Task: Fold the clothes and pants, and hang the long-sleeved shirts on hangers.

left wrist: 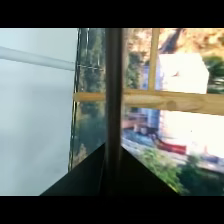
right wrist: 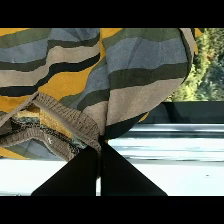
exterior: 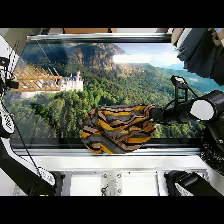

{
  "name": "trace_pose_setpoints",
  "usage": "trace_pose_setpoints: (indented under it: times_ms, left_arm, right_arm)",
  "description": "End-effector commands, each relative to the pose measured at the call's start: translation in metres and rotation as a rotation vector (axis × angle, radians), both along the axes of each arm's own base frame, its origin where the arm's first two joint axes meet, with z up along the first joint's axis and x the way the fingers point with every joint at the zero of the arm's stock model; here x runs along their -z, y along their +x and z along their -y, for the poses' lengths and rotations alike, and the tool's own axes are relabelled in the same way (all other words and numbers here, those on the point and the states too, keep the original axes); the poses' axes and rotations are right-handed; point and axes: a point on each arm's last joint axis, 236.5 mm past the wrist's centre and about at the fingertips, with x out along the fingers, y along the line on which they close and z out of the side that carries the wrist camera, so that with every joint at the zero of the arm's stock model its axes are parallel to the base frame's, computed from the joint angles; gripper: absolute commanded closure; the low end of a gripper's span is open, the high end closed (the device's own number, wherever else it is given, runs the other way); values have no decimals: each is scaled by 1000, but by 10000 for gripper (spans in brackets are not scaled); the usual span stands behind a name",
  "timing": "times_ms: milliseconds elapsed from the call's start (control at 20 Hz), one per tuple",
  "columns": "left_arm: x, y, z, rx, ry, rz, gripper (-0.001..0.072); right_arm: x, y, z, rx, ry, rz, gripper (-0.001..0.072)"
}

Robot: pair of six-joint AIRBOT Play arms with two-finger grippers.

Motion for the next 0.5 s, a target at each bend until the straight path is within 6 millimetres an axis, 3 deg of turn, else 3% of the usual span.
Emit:
trace_pose_setpoints:
  times_ms: [0, 250, 350, 450]
  left_arm:
    - [-42, -23, 32, -45, -42, -35, 698]
    - [-122, -40, 85, -57, -70, 46, 698]
    - [-151, -43, 133, 7, -148, 85, 697]
    - [-165, -50, 196, 152, -285, 75, 697]
  right_arm:
    - [0, 0, 0, 0, 0, -2, 699]
    - [1, 0, 0, 0, -1, -2, 700]
    - [1, 0, 0, 0, -1, -2, 699]
    - [1, 0, 0, 0, -1, -2, 699]
